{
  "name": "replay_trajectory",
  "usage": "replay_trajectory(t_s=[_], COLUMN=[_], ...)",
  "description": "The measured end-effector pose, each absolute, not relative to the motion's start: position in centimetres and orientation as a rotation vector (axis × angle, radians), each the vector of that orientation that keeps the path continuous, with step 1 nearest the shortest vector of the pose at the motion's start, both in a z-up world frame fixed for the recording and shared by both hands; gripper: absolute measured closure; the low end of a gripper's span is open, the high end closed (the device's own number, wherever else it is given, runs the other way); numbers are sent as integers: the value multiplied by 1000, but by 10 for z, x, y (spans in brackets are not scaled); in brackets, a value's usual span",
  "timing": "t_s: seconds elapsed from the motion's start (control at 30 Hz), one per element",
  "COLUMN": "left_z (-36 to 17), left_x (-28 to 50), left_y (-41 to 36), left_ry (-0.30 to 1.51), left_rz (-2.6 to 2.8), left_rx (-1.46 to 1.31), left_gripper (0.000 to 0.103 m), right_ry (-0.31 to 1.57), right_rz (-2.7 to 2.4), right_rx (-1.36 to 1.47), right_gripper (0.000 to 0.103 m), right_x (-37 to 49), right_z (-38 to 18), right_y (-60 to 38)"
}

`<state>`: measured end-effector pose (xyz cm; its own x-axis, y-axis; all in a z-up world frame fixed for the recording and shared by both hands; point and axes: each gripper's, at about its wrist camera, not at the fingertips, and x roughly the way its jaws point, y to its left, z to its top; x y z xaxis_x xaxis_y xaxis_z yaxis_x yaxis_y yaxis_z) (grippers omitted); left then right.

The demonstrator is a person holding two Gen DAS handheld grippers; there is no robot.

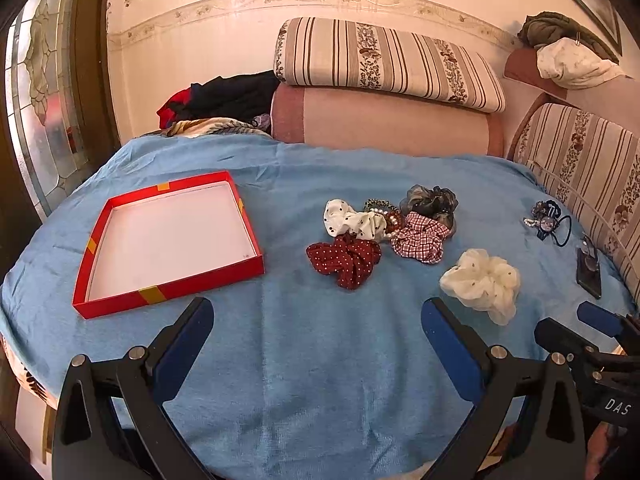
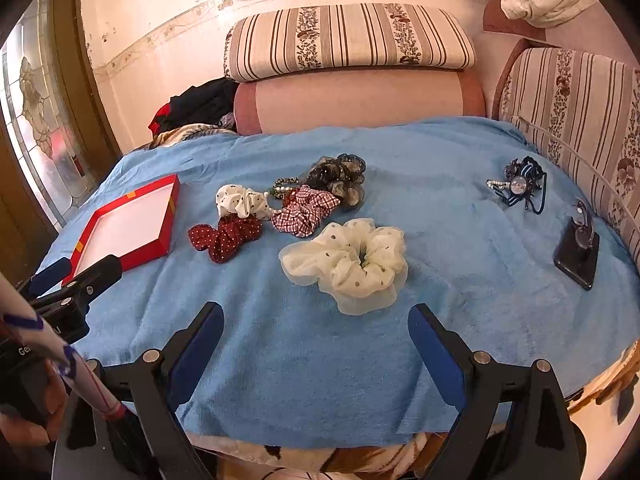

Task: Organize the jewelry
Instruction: 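Move both tools toward the scrunchie pile, then grasp the dark red polka-dot scrunchie with left tool while right grasps cream scrunchie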

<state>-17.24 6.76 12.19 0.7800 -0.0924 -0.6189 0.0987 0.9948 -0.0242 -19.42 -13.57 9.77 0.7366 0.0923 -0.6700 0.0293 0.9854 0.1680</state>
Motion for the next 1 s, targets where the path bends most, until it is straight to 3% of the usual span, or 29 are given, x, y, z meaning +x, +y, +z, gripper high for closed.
replay_trajectory(t_s=[0.3,0.67,0.83,1.0], left_z=[115,112,105,79], left_x=[-162,-87,-56,-30], left_y=[67,107,95,76], left_ry=[706,813,843,890], left_rz=[-126,-228,-277,-328], left_rx=[5,-142,-135,-107], left_gripper=[0,0,21,29], right_ry=[772,804,814,821], right_rz=[43,-3,-20,-43], right_rx=[206,287,296,302], right_gripper=[8,11,11,11], right_x=[-187,-172,-169,-165], right_z=[87,75,69,64], right_y=[-144,-172,-180,-188])
